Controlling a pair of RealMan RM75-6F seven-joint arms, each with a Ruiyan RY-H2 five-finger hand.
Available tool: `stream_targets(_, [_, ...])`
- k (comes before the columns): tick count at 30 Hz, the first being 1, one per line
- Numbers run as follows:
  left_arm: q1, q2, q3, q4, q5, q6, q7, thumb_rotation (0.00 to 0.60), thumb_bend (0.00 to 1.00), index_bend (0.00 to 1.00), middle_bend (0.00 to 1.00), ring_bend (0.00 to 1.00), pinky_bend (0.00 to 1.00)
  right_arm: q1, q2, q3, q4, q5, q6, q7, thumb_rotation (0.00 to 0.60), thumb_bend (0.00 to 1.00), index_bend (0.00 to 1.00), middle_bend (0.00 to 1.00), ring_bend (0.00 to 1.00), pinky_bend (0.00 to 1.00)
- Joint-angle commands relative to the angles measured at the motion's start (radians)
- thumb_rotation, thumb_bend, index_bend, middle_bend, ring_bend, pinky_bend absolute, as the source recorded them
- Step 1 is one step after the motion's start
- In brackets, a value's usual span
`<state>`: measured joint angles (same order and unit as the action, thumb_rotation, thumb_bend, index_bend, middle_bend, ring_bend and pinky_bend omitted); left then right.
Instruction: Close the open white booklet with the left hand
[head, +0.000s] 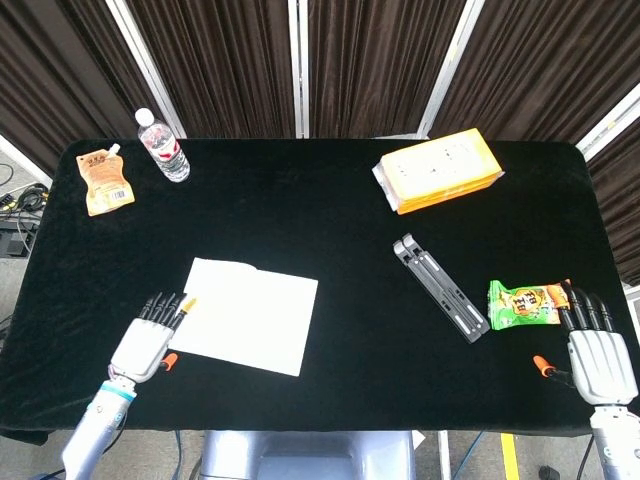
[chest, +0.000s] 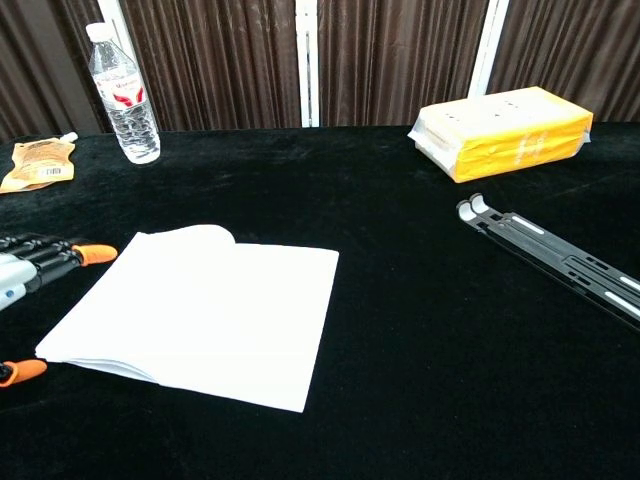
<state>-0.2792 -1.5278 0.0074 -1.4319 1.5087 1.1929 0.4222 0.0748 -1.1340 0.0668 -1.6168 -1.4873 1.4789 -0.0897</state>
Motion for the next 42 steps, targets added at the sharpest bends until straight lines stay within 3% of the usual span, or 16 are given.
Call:
stream_targets(1, [-0.006,-0.016,0.003,0.015,-0.006,-0.009,0.007,0.6,0.25,0.0,0.0,0.0,0.0,0.0,0.001,-0.001,-0.001,-0.001,-0.001,0.003,0.6,0.05,0.0,0.0,0.0,0.0])
stream_targets(21, [-0.04,-0.089,0.008,0.131,-0.014,-0.029,-0.006,0.6,0.31,0.0,0.0,0.0,0.0,-0.002,0.009,-0.006,-0.009,-0.017,0.005,0.033,0.6,0.05,0.0,0.0,0.0,0.0])
stream_targets(33, [-0.047,-0.109,0.013,0.162,0.016,0.013,0.009,0.6,0.56,0.0,0.0,0.0,0.0,-0.003,0.015,-0.005,-0.014,-0.018,0.007,0.048,0.6,0.05,0.0,0.0,0.0,0.0])
stream_targets(42, [-0.058,-0.105,0.004,0.14,0.083,0.093,0.02,0.6,0.56,0.0,0.0,0.0,0.0,-0.004,0.016,-0.005,-0.016,-0.02,0.008,0.049,0.6,0.05,0.0,0.0,0.0,0.0])
